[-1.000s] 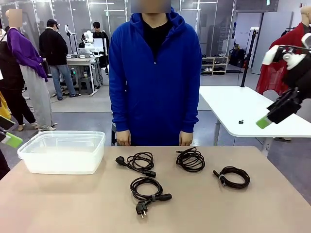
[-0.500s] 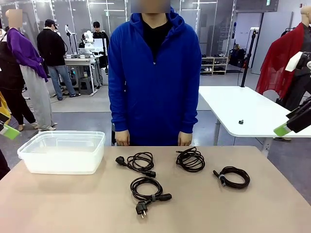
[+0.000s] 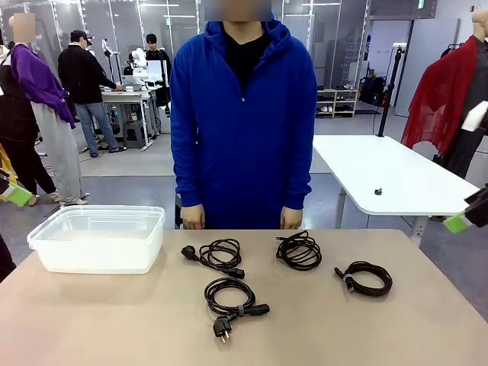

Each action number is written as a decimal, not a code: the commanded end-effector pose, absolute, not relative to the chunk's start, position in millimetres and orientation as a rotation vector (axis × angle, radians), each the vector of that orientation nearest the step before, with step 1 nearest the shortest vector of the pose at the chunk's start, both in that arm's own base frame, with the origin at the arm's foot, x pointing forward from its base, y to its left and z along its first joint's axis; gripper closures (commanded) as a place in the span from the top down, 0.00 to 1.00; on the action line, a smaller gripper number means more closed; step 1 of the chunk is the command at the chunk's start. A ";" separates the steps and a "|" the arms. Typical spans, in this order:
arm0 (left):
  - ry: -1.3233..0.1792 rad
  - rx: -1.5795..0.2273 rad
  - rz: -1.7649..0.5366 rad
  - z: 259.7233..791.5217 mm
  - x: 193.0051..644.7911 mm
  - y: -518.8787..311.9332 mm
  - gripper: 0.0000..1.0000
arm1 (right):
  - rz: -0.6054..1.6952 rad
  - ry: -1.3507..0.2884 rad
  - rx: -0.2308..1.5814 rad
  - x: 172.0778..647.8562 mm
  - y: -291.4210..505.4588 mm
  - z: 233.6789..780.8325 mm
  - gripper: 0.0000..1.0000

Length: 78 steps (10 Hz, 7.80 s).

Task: Organize and store the cables.
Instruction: Place the Power Cable into the Organizing box.

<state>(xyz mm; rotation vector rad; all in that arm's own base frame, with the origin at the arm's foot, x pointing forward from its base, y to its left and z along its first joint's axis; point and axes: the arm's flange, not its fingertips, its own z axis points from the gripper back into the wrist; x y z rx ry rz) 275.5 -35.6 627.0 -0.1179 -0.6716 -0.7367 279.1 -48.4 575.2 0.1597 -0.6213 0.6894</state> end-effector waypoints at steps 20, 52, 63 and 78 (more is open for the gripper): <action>-0.624 -0.068 -0.694 622.8 287.2 -46.0 1.00 | 0.658 -0.642 0.204 244.9 -85.8 582.3 1.00; -0.315 0.056 -1.312 522.9 378.1 -311.0 1.00 | 0.658 -0.642 0.204 244.9 -85.8 582.3 1.00; -0.151 0.039 -1.474 515.9 425.6 -402.9 1.00 | 0.658 -0.642 0.204 244.9 -85.8 582.3 1.00; 0.000 -0.042 -1.471 443.2 443.0 -424.4 1.00 | 0.658 -0.642 0.204 244.9 -85.8 582.3 1.00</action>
